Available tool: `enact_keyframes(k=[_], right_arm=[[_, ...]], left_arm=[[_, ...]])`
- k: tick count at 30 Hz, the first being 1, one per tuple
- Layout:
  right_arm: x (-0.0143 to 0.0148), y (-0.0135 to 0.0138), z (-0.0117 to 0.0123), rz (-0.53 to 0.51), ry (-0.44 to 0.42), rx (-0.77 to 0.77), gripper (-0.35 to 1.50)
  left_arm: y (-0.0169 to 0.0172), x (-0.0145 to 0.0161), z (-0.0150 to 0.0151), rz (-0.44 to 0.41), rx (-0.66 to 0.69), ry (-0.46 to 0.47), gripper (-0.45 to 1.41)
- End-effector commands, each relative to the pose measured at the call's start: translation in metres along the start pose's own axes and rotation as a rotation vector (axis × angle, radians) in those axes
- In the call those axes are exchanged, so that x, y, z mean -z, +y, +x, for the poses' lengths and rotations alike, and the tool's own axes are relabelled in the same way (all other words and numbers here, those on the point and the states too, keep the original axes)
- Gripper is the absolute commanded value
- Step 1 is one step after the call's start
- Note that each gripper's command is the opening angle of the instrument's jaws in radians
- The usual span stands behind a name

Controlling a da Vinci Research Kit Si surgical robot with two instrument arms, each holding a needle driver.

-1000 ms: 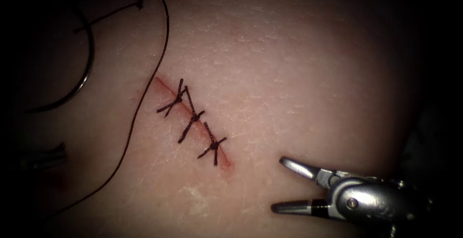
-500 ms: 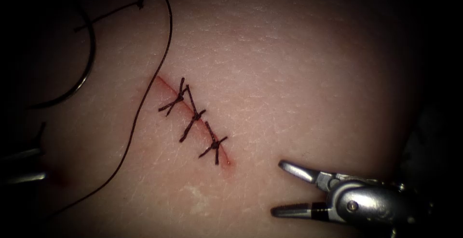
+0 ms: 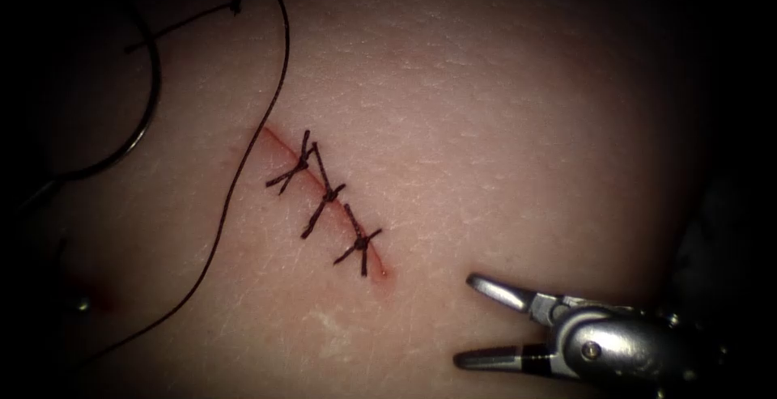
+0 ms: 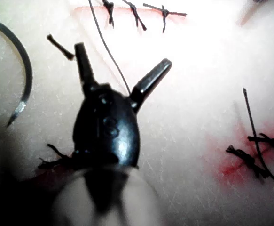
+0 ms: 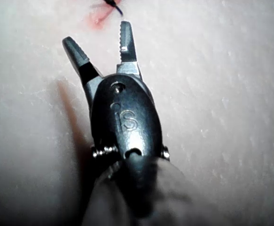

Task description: Wound Closure

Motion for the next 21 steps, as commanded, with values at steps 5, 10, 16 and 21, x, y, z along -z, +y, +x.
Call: enact_keyframes(k=[5, 10, 16, 21], right_arm=[[-0.0012, -0.0004, -0.0005, -0.001, 0.003, -0.014, 1.19], [-0.0012, -0.0006, -0.0004, -0.003, 0.005, -0.014, 1.21], [-0.0013, -0.001, -0.0004, -0.005, 0.007, -0.019, 1.21], [-0.0015, -0.0012, -0.0006, -0.008, 0.009, -0.028, 1.23]], left_arm=[[0.0001, -0.0025, -0.0045, -0.045, 0.049, -0.035, 0.96], [-0.0003, -0.0045, -0.0071, -0.083, 0.167, -0.026, 0.94], [-0.0021, -0.0058, -0.0091, -0.107, 0.358, -0.018, 0.96], [-0.0042, -0.0061, -0.0111, -0.112, 0.479, -0.043, 1.1]])
